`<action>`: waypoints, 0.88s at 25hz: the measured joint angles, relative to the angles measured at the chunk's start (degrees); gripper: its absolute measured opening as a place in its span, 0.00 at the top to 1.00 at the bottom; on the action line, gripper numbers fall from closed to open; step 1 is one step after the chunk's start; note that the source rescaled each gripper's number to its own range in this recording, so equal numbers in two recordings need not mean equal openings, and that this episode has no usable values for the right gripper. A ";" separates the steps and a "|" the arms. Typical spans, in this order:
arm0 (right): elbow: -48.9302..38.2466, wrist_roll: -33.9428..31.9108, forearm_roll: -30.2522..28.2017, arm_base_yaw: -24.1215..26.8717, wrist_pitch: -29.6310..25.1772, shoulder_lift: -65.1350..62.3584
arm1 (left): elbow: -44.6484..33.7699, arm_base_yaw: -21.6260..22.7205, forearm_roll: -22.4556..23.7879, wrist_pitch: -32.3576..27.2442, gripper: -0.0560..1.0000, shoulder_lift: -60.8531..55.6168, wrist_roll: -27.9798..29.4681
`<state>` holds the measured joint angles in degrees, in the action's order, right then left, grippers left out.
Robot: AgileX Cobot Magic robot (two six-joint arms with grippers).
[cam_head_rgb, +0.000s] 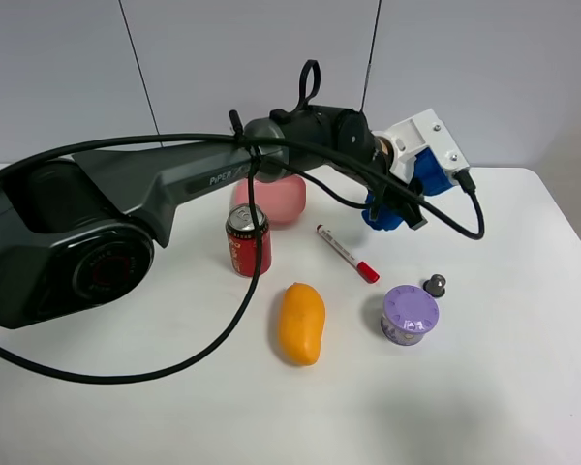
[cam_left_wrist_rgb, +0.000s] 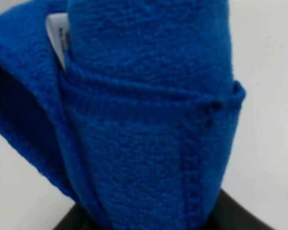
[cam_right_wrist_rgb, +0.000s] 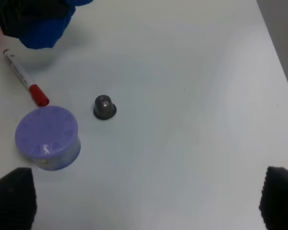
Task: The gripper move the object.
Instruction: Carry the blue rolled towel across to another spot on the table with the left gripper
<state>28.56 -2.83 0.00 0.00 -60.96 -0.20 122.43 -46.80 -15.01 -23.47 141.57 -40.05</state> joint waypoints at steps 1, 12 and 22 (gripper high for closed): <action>0.00 0.00 0.00 0.00 0.00 0.00 | 0.00 0.00 -0.35 0.85 0.95 0.43 0.00; 0.00 0.00 0.00 0.00 0.07 0.00 | 0.00 0.00 -1.04 4.99 0.95 5.29 -0.14; 0.00 0.00 0.00 0.00 0.14 0.00 | 0.00 0.00 -1.04 5.60 0.95 7.60 -0.14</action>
<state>28.56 -2.83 0.00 0.00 -60.82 -0.20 122.43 -46.80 -16.06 -17.87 149.17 -40.19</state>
